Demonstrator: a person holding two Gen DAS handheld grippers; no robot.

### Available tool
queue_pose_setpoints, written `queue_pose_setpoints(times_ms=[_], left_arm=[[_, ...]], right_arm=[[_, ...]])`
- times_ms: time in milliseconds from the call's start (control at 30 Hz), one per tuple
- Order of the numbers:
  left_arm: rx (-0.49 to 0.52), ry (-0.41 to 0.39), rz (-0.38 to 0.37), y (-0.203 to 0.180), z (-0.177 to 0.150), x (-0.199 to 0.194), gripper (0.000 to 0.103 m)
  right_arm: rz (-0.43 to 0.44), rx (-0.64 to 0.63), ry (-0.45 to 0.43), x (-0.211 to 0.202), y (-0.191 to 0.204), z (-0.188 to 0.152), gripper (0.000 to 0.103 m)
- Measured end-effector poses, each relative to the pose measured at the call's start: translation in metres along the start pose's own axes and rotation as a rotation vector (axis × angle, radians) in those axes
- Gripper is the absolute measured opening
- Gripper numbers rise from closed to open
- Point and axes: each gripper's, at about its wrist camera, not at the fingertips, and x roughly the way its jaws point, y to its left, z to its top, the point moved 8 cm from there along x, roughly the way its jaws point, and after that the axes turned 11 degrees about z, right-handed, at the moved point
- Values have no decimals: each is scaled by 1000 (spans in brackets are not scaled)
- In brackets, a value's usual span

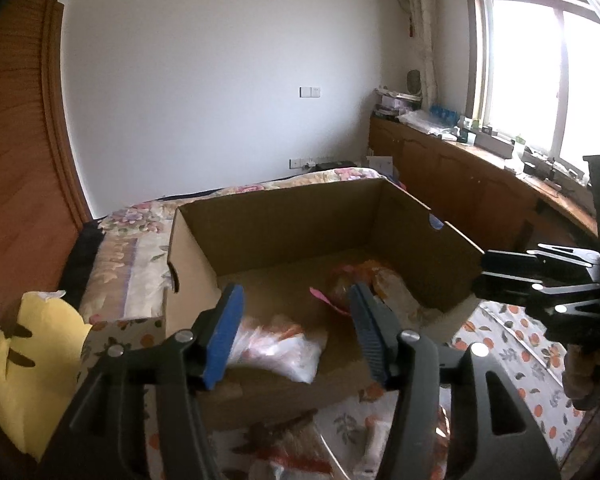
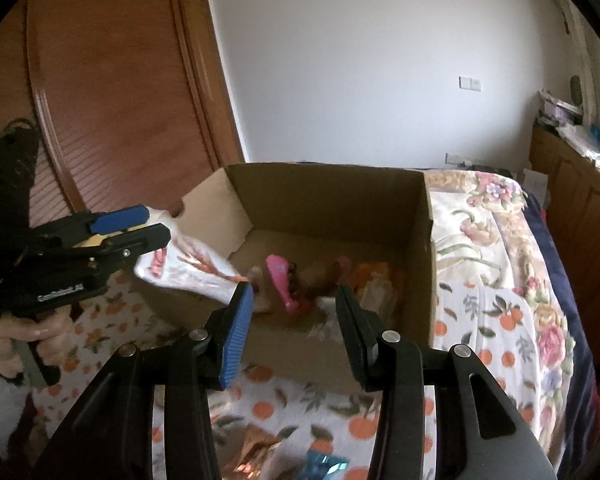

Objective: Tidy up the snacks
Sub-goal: 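Withdraw both grippers from the box toward the snacks on the bed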

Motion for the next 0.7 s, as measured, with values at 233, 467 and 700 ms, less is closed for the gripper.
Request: queue_pose_setpoints(times_ms=[233,467,700], left_arm=[[-17,-21,10,5,-1,-34,62],[-12,-24,3,5,-24,-57,69],[-29,31,-23,5,-74,-61,69]], right_arm=[[-5,21,-9,-30,15,-20,44],[-12,34,-23,-52,29,-51,64],[-22,46,2,-53,39,-94,71]])
